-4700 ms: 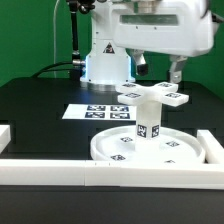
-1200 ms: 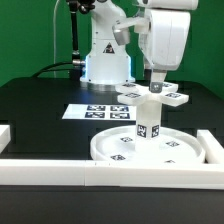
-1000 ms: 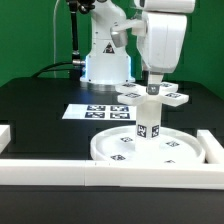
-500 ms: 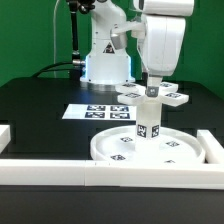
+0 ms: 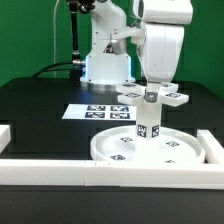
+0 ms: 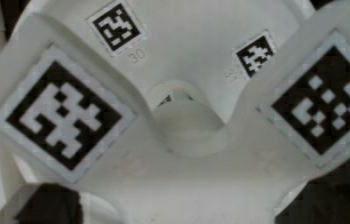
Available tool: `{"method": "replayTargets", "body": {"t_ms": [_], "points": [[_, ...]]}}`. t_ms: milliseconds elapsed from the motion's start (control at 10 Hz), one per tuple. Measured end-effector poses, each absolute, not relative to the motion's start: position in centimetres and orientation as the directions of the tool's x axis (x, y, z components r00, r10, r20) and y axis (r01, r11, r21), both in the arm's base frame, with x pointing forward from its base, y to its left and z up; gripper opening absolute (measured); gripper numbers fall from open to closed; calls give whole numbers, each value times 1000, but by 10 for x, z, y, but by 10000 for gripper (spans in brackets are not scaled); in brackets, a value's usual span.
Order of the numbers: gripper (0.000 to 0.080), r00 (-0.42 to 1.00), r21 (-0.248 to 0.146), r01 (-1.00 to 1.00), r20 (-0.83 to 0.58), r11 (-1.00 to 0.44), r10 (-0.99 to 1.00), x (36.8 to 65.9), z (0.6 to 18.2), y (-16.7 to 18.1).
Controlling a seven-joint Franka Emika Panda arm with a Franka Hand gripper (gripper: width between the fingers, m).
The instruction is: Assemble round table
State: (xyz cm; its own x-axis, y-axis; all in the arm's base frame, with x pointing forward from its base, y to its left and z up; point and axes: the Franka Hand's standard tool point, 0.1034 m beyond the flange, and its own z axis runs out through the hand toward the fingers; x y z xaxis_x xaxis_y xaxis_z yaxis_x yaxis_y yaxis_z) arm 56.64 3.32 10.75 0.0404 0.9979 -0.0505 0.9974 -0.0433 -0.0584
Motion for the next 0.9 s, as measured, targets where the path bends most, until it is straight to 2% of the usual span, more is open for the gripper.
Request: {"method": "replayTargets", "body": {"t_ms": [100,200,600,800,900], "points": [[622,42,-59,997,-51,-45,998,566,108,32],[450,44,-60,997,-51,-47,998,566,107,31],[442,51,-60,997,-51,-54,997,566,107,30],[442,85,-58,994,-53,-88,995,566,107,30],[442,152,-56,986,-54,-155,987,566,107,30]]}}
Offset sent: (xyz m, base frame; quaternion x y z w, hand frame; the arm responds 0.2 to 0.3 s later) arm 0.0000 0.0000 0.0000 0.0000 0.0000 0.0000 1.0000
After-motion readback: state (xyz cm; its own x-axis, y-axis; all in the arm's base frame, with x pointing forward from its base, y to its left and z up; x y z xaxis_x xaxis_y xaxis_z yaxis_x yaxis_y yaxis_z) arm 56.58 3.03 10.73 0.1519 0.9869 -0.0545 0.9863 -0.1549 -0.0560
